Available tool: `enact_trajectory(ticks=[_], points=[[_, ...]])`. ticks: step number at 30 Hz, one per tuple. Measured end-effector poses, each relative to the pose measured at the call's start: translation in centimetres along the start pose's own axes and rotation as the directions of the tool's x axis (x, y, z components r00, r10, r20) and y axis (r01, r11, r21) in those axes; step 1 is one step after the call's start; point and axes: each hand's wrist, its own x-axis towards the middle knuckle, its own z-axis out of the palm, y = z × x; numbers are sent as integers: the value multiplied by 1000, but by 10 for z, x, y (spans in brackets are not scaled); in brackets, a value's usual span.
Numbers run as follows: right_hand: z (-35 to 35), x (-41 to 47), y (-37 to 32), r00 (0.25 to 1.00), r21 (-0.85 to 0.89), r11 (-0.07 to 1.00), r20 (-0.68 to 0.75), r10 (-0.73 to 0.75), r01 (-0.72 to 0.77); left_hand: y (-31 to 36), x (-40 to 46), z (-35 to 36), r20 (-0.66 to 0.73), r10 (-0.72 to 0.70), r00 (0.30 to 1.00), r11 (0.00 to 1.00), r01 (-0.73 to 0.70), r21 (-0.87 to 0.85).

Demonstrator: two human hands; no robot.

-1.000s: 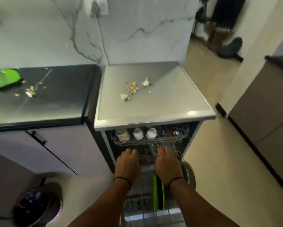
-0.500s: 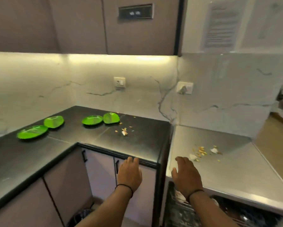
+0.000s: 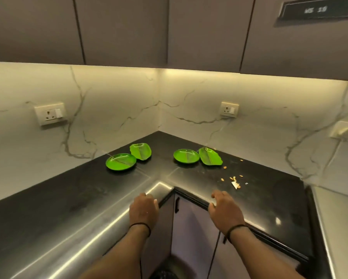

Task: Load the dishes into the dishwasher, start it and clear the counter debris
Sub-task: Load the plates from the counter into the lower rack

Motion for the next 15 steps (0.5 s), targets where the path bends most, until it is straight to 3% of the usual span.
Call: enact_trajectory(ticks=[5,10,15], points=[[16,45,-47,999,-12,999,28,-29,29,-40,37,-15,1,-95,995,994,95,-50],[32,91,-65,1000,-14,1000,16,-15,16,-59,72,-13,-4,-161,987,966,157,-204],[57,138,-40,994,33,993,-1,110,-110,-55,115,19,112,-216,970,956,233,-178]])
